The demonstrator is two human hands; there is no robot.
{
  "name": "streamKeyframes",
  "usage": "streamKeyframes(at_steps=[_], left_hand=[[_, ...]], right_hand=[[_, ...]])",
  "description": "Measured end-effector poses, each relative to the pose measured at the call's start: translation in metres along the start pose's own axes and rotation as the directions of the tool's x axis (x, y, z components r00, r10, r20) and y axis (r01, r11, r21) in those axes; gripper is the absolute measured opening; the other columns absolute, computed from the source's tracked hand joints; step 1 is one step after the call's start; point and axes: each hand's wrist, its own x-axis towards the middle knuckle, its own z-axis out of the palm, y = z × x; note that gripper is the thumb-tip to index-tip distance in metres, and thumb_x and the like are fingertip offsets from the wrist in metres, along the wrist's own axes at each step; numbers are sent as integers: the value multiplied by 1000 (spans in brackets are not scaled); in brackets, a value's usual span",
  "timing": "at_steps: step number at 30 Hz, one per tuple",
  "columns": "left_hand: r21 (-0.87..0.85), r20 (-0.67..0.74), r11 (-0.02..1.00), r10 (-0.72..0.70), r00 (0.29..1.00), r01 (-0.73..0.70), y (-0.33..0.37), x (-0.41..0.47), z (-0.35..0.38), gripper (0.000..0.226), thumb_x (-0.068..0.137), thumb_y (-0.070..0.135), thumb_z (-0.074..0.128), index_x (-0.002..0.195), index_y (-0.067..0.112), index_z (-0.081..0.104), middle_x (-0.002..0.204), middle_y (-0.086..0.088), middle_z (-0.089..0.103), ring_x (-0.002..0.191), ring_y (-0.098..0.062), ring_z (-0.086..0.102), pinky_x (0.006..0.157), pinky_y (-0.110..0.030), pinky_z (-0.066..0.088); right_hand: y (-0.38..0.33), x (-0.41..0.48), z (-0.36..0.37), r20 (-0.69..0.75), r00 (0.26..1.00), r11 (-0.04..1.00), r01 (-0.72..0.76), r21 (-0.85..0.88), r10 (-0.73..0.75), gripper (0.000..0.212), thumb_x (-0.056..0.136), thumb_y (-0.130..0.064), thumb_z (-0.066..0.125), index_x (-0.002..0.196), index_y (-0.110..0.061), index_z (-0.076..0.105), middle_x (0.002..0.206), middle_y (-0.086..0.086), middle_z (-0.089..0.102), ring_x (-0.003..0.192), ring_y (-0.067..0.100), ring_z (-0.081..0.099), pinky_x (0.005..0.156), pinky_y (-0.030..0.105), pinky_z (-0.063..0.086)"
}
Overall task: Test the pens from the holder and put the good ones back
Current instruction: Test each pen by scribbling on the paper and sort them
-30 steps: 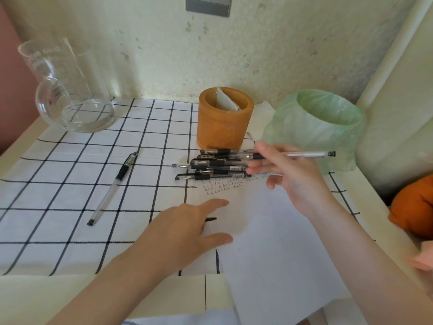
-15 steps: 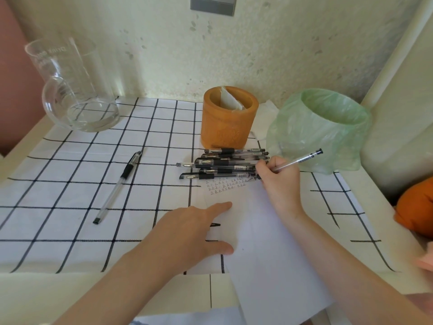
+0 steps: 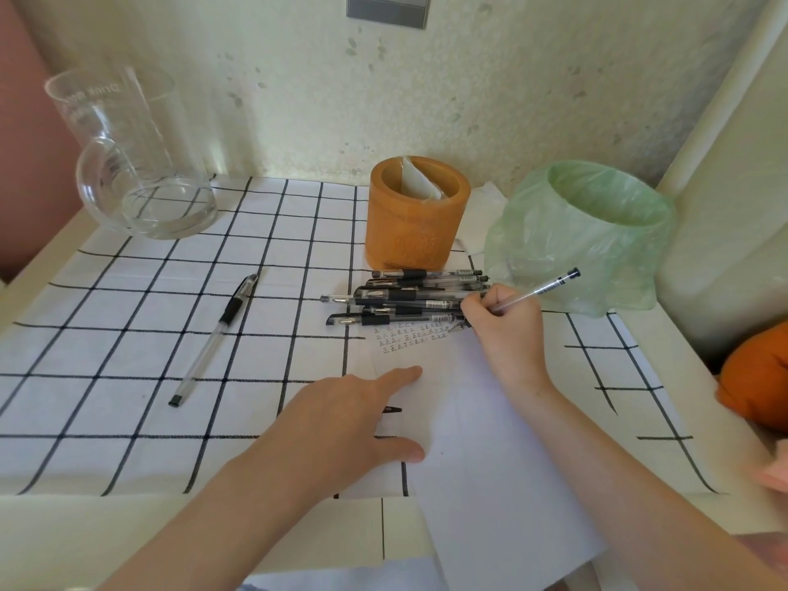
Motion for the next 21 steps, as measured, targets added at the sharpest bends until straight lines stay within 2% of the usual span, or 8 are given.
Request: streamKeyframes(at_steps=[4,8,13,17,21], left_hand=[[-1,-5,1000,-1,1000,1,0,-1,0,75,76,64,56,138,55,14,76,12,43,85,-11,50,70,-22,39],[-3,-4,1000,3,1000,-3,0,-1,0,75,76,64,56,138,56,14,70,14,41,79,-9,44,67,-22,37],[-4,8,1000,2,1000,-2,0,0,0,75,77,64,55,138,56,13,71,14,39,80,-9,44,68,-22,36],[-5,7,1000,4,1000,-4,0,-1,0,75,77,64,55,138,56,12,74,13,41,82,-9,45,71,-22,39],[-4,13,1000,5,1000,-5,1,0,0,75,77,64,55,138,56,12,71,14,40,80,-9,45,68,-22,38]], right_hand=[[1,1,1,-6,1000,1000,14,-15,-14,40,80,-1,60,51,-13,36,41,-11,28,44,5,26,45,15,24],[2,1,1,-20,999,999,31,-16,-31,40,79,0,60,52,-14,34,42,-10,27,44,5,25,45,15,22],[1,0,0,-13,1000,1000,21,-12,-21,39,80,-1,60,53,-13,35,46,-7,27,44,4,24,43,15,21],[1,0,0,-5,1000,1000,10,3,-10,41,80,0,60,51,-15,35,40,-11,29,42,4,25,43,15,22],[-1,0,1,8,1000,1000,0,3,0,41,77,3,60,50,-15,35,38,-12,30,42,4,26,42,13,22]])
